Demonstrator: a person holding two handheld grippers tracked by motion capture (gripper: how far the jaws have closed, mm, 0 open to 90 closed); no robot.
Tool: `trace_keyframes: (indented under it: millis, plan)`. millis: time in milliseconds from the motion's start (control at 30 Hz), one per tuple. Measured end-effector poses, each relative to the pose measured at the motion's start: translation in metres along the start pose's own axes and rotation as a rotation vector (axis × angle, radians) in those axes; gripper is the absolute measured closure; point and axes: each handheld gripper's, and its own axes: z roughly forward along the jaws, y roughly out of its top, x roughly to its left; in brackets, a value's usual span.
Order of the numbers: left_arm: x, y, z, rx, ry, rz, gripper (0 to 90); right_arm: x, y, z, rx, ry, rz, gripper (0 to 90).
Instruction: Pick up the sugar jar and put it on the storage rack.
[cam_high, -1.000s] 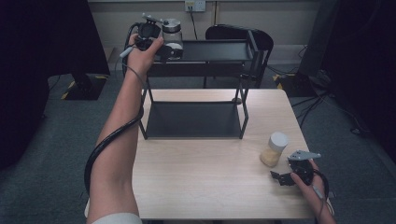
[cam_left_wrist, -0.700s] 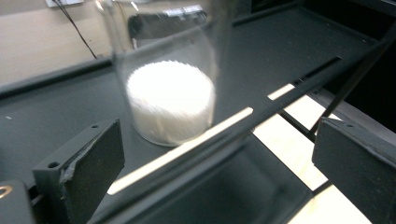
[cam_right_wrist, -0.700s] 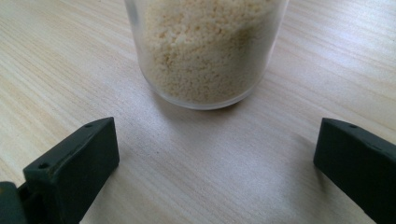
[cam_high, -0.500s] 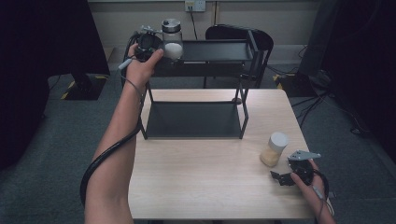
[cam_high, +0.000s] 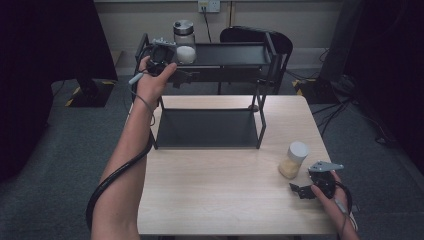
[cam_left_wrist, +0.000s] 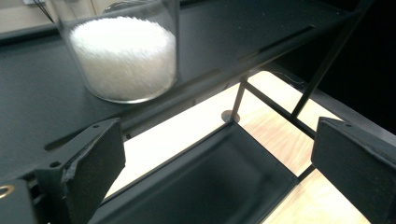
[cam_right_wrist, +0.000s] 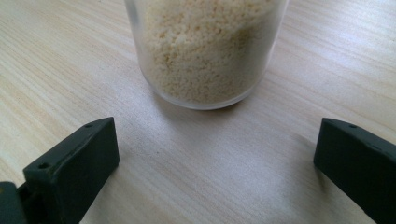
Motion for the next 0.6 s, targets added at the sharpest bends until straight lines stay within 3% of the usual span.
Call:
trace_keyframes:
  millis: [600]
  plan:
    - [-0.001,-0.031,0.010,-0.003,-0.021,-0.006,2.5,0.000,0.000,0.000,-0.001,0.000,0.000,0.0]
